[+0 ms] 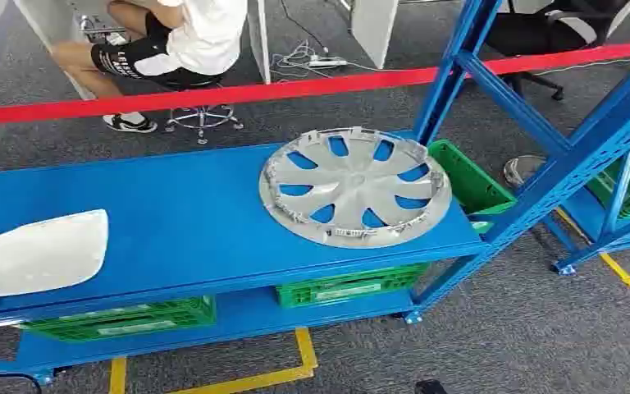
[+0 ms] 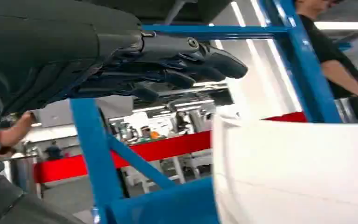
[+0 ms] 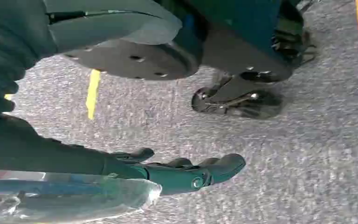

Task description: Take the parts from the cabinet and place them on the table.

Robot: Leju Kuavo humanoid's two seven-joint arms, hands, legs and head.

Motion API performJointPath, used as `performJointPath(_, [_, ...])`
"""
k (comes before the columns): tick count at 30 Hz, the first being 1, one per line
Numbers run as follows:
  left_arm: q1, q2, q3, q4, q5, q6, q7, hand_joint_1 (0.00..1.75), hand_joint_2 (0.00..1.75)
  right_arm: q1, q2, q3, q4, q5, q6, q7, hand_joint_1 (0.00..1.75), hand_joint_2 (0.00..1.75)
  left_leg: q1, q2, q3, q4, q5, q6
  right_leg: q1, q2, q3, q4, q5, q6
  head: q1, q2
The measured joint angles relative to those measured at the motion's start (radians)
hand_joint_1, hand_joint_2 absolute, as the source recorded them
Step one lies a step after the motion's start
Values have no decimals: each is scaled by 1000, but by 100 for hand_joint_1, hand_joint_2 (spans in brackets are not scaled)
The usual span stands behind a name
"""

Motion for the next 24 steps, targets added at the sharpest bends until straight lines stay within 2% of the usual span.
performJointPath(3, [0,11,-15,0,-15,-31,-4,0,175,0,0,2,0,0,2,0,0,175,-5,0,1,0,-2,7,-4,0,1,-3,1,2,-1,0])
performJointPath(5, [1,28,-34,0,-29,-47,-17,0,175,1,0,5,0,0,4,1,0,175,-7,0,1,1,-2,9,-5,0,2,-4,0,8,-1,0])
performJointPath(6, [1,36,-41,0,-31,-53,-24,0,175,0,0,6,0,0,5,1,0,175,-8,0,1,1,-2,10,-6,0,2,-5,1,19,-1,0])
performJointPath(8, [3,52,-56,0,-36,-57,-36,0,175,0,0,7,0,-1,6,1,0,175,-9,0,1,1,-2,10,-11,0,3,-7,-1,52,-1,0])
performJointPath(12, [10,76,-77,-2,-40,-62,-45,0,175,0,0,8,0,-2,10,1,0,175,-10,0,3,1,-2,10,-11,0,4,-7,-1,53,-1,0])
performJointPath(18, [17,125,-111,-19,-156,-63,-7,0,175,-2,0,15,0,-2,14,3,0,175,-7,0,5,1,-2,10,-8,-1,4,-3,-4,52,-1,0])
performJointPath(24, [-17,180,-155,-1,-199,-93,2,0,175,-9,0,25,0,-2,22,11,0,175,-7,0,6,1,-2,10,-8,-1,4,-1,-5,50,-1,0])
